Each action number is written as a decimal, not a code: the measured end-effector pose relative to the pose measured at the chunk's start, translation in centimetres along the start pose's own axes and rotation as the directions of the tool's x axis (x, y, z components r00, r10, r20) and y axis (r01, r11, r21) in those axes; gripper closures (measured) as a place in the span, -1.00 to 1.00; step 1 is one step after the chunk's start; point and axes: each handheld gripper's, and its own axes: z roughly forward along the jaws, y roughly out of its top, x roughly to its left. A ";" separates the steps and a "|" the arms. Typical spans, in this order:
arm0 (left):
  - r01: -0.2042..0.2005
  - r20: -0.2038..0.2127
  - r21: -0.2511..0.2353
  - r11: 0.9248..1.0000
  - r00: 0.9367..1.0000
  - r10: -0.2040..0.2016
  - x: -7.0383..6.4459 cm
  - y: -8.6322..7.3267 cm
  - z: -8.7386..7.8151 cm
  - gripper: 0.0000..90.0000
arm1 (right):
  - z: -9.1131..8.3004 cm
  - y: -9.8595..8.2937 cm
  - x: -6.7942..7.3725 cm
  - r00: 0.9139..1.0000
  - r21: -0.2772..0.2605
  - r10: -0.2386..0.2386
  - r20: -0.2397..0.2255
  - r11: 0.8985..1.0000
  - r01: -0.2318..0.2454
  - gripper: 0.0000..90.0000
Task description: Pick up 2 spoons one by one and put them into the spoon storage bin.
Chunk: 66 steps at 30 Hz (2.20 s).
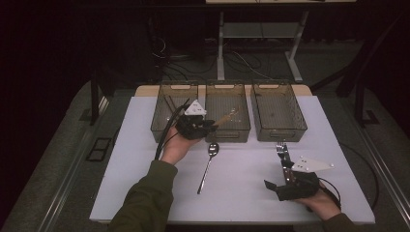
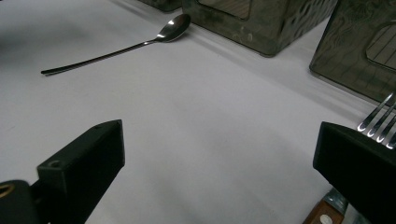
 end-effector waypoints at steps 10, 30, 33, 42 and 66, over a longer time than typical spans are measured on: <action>0.037 -0.038 0.031 0.999 0.999 -0.036 1.6 0.6 2.2 0.64 | 0.0 0.0 -0.1 1.000 -0.001 0.001 0.002 1.000 -0.001 -0.96; 0.109 -0.070 0.017 0.994 0.992 -0.108 2.9 0.8 3.8 0.17 | -0.1 0.0 0.1 1.000 -0.001 -0.004 -0.007 1.000 0.004 -0.96; 0.112 -0.064 0.014 0.994 0.992 -0.111 2.6 1.0 3.4 0.07 | 0.0 0.0 0.0 1.000 0.001 -0.003 -0.006 1.000 0.003 -0.96; 0.073 -0.027 -0.007 0.997 0.997 -0.073 0.3 0.5 0.8 -0.17 | 0.0 0.0 0.1 1.000 0.001 -0.006 -0.004 1.000 0.006 -0.96; 0.049 -0.099 0.117 0.992 0.994 -0.037 -2.0 -6.1 0.6 0.99 | -0.1 0.0 0.1 1.000 0.000 -0.002 0.006 1.000 0.002 -0.96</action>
